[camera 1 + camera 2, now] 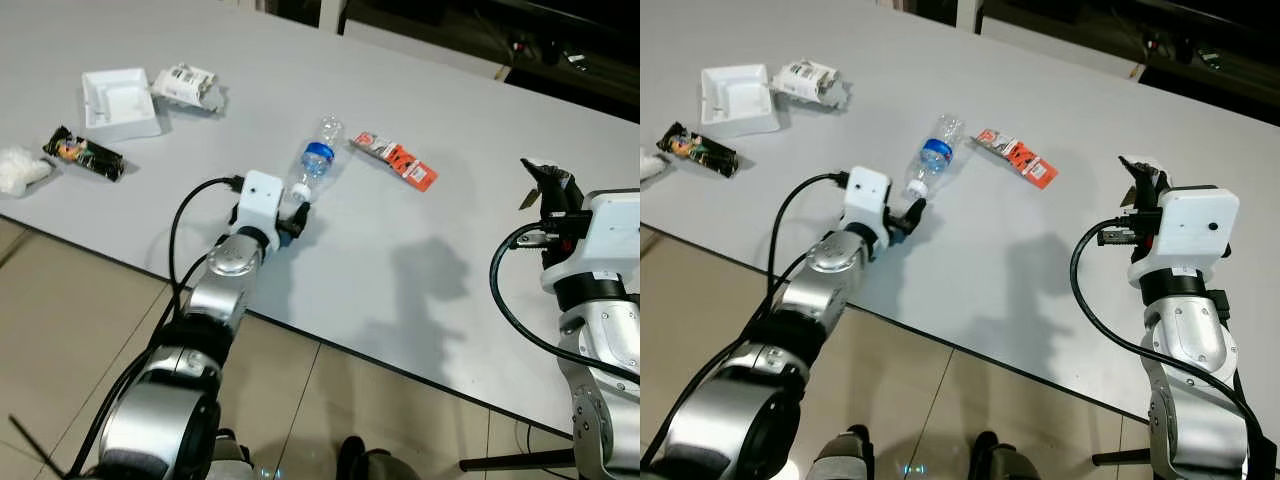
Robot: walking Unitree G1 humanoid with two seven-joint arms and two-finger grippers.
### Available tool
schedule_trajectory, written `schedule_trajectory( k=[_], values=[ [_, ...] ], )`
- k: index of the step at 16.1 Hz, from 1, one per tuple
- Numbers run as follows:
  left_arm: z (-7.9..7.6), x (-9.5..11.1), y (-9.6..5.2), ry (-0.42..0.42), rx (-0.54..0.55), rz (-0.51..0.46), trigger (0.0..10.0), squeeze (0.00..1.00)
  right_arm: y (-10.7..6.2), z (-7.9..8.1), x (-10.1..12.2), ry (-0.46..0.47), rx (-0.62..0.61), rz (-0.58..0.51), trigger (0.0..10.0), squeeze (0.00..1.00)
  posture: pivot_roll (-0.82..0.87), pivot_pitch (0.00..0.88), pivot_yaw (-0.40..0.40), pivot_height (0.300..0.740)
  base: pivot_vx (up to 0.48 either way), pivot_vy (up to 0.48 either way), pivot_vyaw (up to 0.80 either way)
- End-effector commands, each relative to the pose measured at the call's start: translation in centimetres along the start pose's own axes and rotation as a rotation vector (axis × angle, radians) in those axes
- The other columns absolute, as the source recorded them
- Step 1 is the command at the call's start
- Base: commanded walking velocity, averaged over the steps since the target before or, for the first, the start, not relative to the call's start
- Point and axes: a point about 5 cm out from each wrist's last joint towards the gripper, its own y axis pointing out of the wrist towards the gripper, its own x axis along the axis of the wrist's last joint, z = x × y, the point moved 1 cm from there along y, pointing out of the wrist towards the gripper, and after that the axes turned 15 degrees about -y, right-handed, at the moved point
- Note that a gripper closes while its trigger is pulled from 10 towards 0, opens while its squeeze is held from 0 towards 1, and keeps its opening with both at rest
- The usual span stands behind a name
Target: Picking trash to rubbish bin
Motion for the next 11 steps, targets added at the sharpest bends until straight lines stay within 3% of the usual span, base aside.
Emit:
schedule_trajectory(
  k=[1,6,11],
  values=[
    [-0.7,0.0,0.3,0.02,-0.02,-0.001,10.0,0.0,-0.2,-0.5,0.2,-0.006,-0.019,0.003,10.0,0.0,0.15,0.257,-0.118,0.74,0.0,0.0,0.0],
    [-1.5,0.4,0.7,0.008,-0.039,-0.042,10.0,0.0,-0.5,-0.4,0.4,0.001,-0.009,0.012,10.0,0.0,0.12,0.286,-0.136,0.74,0.0,0.0,0.0],
    [-3.1,0.1,1.1,-0.017,-0.065,-0.049,10.0,0.0,-1.1,-1.6,0.7,-0.043,0.002,0.025,10.0,0.0,0.03,0.316,-0.18,0.74,0.0,0.0,0.0]
  ],
)
